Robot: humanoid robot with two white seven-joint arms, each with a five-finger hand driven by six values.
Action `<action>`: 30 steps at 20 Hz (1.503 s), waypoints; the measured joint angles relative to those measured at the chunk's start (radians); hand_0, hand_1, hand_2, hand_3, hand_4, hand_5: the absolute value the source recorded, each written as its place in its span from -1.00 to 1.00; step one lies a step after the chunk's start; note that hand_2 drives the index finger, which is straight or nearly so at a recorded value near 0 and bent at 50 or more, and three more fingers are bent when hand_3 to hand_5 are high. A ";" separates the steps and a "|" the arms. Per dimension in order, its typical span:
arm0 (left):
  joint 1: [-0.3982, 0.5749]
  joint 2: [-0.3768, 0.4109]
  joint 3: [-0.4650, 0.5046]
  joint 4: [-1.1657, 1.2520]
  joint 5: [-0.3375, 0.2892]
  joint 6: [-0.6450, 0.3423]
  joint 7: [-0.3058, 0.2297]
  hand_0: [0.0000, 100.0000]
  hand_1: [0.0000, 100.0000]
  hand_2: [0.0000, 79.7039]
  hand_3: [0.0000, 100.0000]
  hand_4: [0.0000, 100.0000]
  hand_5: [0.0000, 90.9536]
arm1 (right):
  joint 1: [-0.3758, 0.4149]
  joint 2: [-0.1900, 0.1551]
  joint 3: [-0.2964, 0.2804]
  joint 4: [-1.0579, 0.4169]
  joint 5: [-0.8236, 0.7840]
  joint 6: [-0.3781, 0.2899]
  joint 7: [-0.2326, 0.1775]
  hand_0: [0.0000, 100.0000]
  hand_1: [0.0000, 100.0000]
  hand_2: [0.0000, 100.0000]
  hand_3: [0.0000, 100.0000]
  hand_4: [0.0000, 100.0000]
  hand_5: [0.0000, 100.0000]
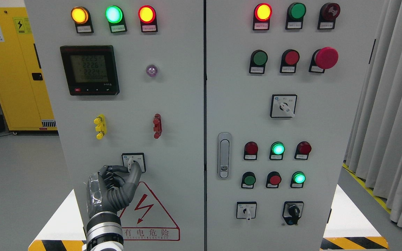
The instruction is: Turn on light switch 1
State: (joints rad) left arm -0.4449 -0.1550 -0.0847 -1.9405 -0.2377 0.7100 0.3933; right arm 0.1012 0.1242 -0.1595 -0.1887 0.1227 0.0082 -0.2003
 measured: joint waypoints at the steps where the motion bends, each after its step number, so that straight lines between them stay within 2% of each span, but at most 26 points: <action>1: 0.000 0.000 0.000 0.000 -0.001 0.000 0.000 -0.22 0.32 0.51 0.92 0.81 0.86 | 0.000 0.000 0.000 0.000 0.000 0.000 0.000 -1.00 0.00 -0.92 -1.00 -1.00 -1.00; 12: 0.000 0.000 0.000 0.001 -0.009 0.001 -0.002 -0.25 0.28 0.49 0.92 0.82 0.87 | 0.000 0.000 0.000 0.000 0.000 0.000 0.000 -1.00 0.00 -0.92 -1.00 -1.00 -1.00; 20: 0.000 0.000 0.000 0.003 -0.013 0.001 -0.001 -0.45 0.19 0.50 0.93 0.82 0.87 | 0.000 0.000 0.000 0.000 0.000 0.000 0.000 -1.00 0.00 -0.92 -1.00 -1.00 -1.00; 26: 0.000 0.000 -0.001 0.005 -0.020 0.001 0.001 -0.53 0.20 0.50 0.93 0.82 0.87 | 0.000 0.000 0.000 0.000 0.000 0.000 -0.003 -1.00 0.00 -0.92 -1.00 -1.00 -1.00; 30: 0.000 0.000 -0.003 0.006 -0.021 0.001 0.004 -0.51 0.21 0.50 0.94 0.82 0.87 | 0.000 0.000 0.000 0.000 0.000 0.000 -0.005 -1.00 0.00 -0.92 -1.00 -1.00 -1.00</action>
State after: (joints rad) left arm -0.4449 -0.1549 -0.0872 -1.9342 -0.2591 0.7107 0.3973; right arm 0.1013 0.1243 -0.1595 -0.1887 0.1227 0.0082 -0.2056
